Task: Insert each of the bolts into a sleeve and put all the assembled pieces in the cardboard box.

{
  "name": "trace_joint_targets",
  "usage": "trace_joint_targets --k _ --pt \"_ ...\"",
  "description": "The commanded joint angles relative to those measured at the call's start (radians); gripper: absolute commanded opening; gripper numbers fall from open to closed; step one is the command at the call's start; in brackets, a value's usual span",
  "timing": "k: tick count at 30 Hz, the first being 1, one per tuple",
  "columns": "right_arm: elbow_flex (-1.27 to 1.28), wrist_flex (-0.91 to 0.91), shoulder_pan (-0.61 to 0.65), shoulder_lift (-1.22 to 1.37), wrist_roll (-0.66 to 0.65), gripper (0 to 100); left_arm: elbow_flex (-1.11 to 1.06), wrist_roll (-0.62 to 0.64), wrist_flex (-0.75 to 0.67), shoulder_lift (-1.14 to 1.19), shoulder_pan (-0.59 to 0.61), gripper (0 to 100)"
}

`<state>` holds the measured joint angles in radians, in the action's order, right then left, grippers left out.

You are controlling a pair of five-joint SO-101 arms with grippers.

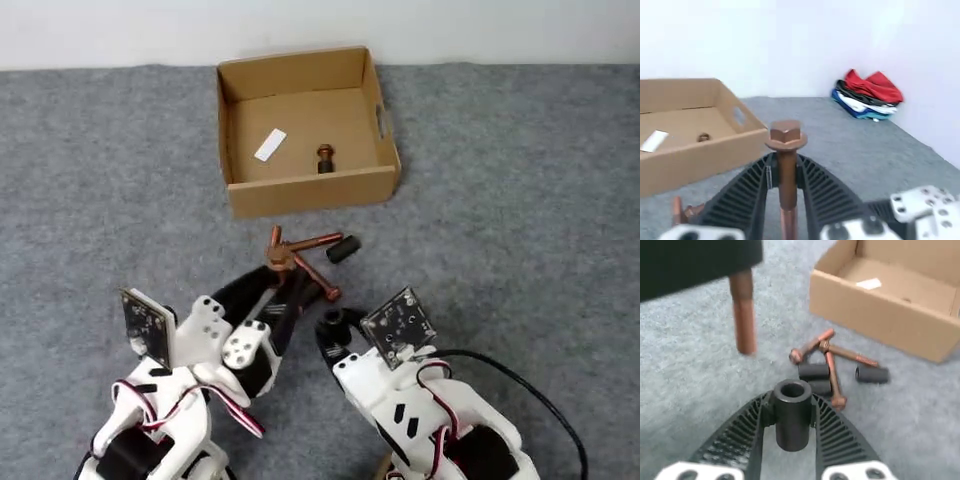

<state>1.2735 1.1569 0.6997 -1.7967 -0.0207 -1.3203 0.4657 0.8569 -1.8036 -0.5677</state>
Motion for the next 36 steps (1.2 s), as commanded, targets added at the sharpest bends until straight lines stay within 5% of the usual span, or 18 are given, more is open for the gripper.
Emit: trace_joint_targets --k 1,36 --pt "-0.008 -0.059 0.010 -0.010 -0.040 0.8 0.028 0.017 -0.038 -0.009 -0.035 0" --pt "0.005 -0.067 0.084 -0.010 -0.081 0.8 -0.079 0.089 -0.152 -0.012 -0.071 0"
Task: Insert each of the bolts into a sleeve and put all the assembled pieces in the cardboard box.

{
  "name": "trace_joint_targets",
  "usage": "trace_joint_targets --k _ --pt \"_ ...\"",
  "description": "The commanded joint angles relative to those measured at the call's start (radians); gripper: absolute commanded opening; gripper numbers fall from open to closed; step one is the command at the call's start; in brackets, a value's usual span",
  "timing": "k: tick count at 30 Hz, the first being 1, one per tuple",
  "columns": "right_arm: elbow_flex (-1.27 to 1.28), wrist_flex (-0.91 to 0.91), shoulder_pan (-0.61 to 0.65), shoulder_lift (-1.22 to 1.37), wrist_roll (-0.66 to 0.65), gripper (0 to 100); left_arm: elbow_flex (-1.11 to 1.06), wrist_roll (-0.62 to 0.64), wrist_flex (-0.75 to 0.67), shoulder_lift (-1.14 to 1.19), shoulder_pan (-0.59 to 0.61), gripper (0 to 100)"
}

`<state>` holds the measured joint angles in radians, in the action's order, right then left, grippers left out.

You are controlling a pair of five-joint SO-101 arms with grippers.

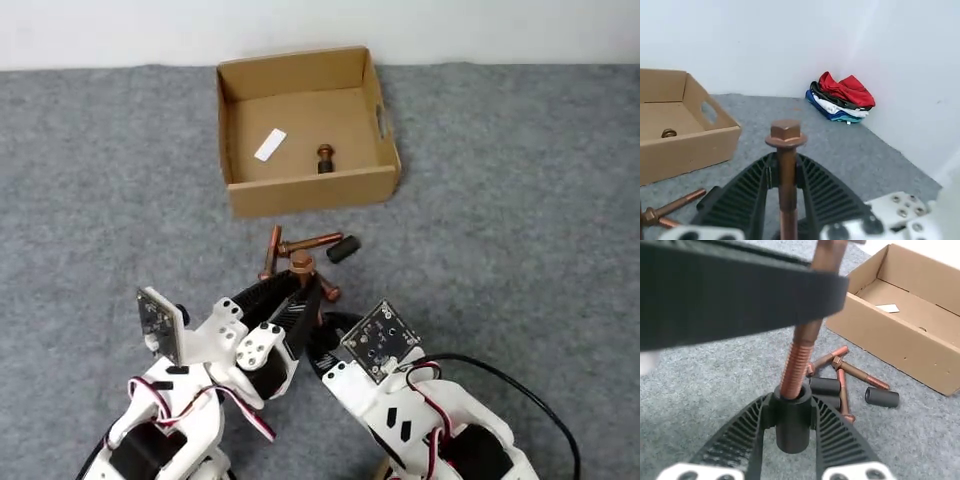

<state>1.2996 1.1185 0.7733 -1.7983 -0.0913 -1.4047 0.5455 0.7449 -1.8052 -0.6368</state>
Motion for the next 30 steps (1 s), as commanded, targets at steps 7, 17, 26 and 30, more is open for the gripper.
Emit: trace_joint_targets --k 7,17,26,30 --pt "-0.021 -0.064 0.010 -0.008 -0.011 0.8 -0.019 0.012 -0.037 -0.011 0.052 0" --pt "-0.021 -0.065 0.008 -0.008 -0.011 0.8 0.064 0.003 0.186 -0.006 -0.029 0" --pt "-0.021 -0.068 0.007 -0.008 -0.011 0.8 0.064 -0.061 0.276 -0.005 -0.061 0" --pt "-0.026 -0.068 0.007 -0.008 -0.011 0.8 0.028 -0.084 0.278 -0.003 -0.081 0"
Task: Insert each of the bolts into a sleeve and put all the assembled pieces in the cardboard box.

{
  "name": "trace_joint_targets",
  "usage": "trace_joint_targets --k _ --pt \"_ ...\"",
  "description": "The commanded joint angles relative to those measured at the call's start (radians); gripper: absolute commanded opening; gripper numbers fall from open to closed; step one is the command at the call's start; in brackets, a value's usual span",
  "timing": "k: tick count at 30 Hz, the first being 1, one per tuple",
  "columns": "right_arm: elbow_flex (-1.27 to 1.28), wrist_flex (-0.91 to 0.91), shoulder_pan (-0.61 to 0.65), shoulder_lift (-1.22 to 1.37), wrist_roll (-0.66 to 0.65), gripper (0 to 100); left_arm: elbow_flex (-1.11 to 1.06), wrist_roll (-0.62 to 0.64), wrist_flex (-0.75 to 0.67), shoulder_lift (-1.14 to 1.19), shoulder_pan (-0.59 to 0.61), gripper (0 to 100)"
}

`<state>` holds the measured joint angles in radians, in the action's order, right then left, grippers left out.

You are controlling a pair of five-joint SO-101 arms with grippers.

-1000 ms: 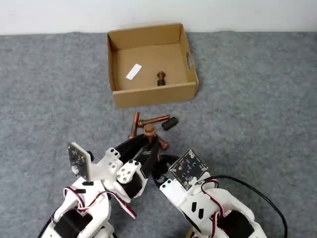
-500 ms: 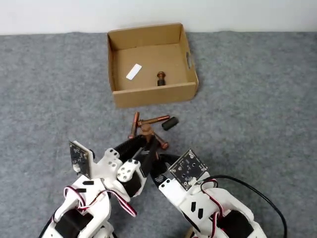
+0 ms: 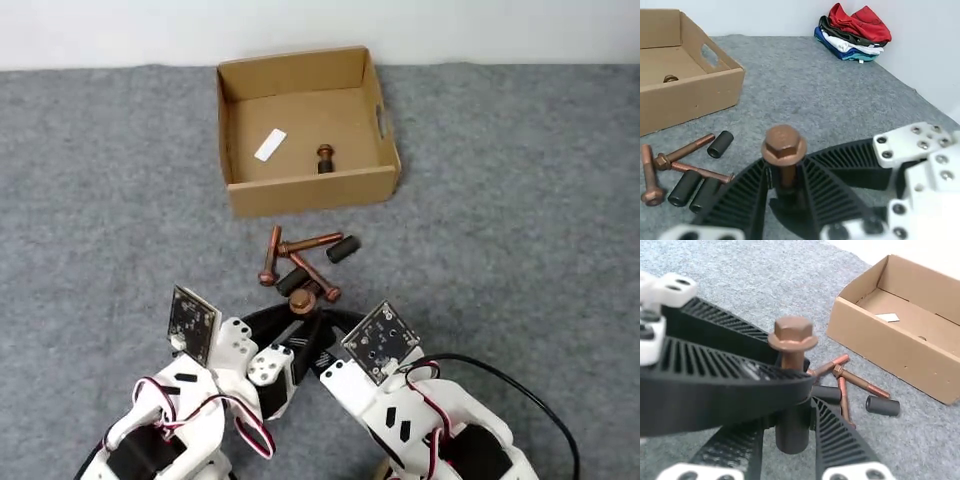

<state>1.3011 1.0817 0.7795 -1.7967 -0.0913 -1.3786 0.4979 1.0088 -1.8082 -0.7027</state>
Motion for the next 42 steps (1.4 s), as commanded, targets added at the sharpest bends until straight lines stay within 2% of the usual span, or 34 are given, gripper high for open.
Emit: trace_joint_targets --k 1,7,14,23,30,33,37,42 --pt "-0.032 -0.031 0.001 -0.010 -0.011 0.8 -0.012 -0.066 0.014 0.000 -0.015 1" --pt "-0.038 -0.030 0.001 -0.012 -0.068 0.8 -0.048 -0.114 0.029 0.000 -0.014 2" --pt "-0.038 -0.030 0.001 -0.012 -0.077 0.8 -0.045 -0.117 0.077 0.000 0.005 19" --pt "-0.032 -0.028 0.001 -0.012 -0.077 0.8 0.024 -0.172 0.086 0.000 0.071 19" --pt "-0.025 -0.022 -0.001 -0.010 -0.075 0.8 0.153 -0.167 0.175 -0.002 0.089 19" --pt "-0.020 -0.021 -0.001 -0.010 -0.075 0.8 0.217 -0.172 0.190 -0.002 0.140 15" --pt "-0.020 -0.021 -0.024 -0.010 -0.071 0.8 0.260 -0.183 0.190 -0.006 0.206 1" --pt "0.023 0.015 -0.228 -0.008 -0.026 0.8 0.203 -0.253 0.199 -0.008 0.431 0"
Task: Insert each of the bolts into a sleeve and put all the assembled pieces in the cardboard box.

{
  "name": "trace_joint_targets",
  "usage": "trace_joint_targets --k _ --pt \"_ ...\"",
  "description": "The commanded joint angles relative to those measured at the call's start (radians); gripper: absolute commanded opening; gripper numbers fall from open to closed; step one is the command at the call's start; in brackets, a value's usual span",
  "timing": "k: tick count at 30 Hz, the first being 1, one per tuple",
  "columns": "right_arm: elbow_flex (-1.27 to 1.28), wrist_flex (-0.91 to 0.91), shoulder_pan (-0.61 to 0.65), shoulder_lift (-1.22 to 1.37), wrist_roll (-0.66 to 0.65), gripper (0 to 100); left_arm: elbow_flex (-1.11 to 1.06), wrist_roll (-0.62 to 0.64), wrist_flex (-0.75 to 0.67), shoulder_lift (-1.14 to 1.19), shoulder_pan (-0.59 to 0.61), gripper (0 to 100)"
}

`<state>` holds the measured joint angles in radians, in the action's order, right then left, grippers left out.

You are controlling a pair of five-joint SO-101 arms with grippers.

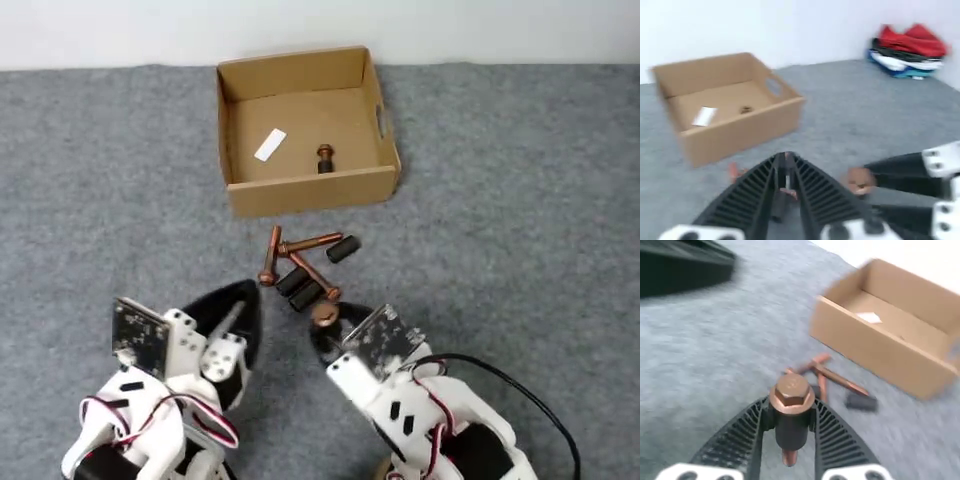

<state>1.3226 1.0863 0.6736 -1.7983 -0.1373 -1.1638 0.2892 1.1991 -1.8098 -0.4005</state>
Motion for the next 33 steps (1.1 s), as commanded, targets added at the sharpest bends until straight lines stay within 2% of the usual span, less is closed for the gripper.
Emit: trace_joint_targets --k 1,6,10,18,26,33 --pt "0.014 0.007 -0.165 -0.007 0.020 0.8 -0.047 -0.072 0.023 -0.006 0.195 0" --pt "-0.044 0.005 -0.266 0.077 0.026 0.8 -0.234 -0.253 0.034 -0.006 0.505 0" --pt "-0.184 -0.038 -0.269 0.295 0.117 0.8 -0.341 -0.288 -0.018 -0.006 0.624 0" --pt "-0.568 -0.223 -0.275 0.901 0.235 0.8 -0.522 -0.285 -0.107 0.000 0.628 0" --pt "-0.982 -0.455 -0.355 1.422 0.236 0.8 -0.519 -0.284 -0.049 0.000 0.632 0" --pt "-1.370 -0.524 -0.355 1.837 0.232 0.8 -0.519 -0.284 -0.086 -0.002 0.631 0"
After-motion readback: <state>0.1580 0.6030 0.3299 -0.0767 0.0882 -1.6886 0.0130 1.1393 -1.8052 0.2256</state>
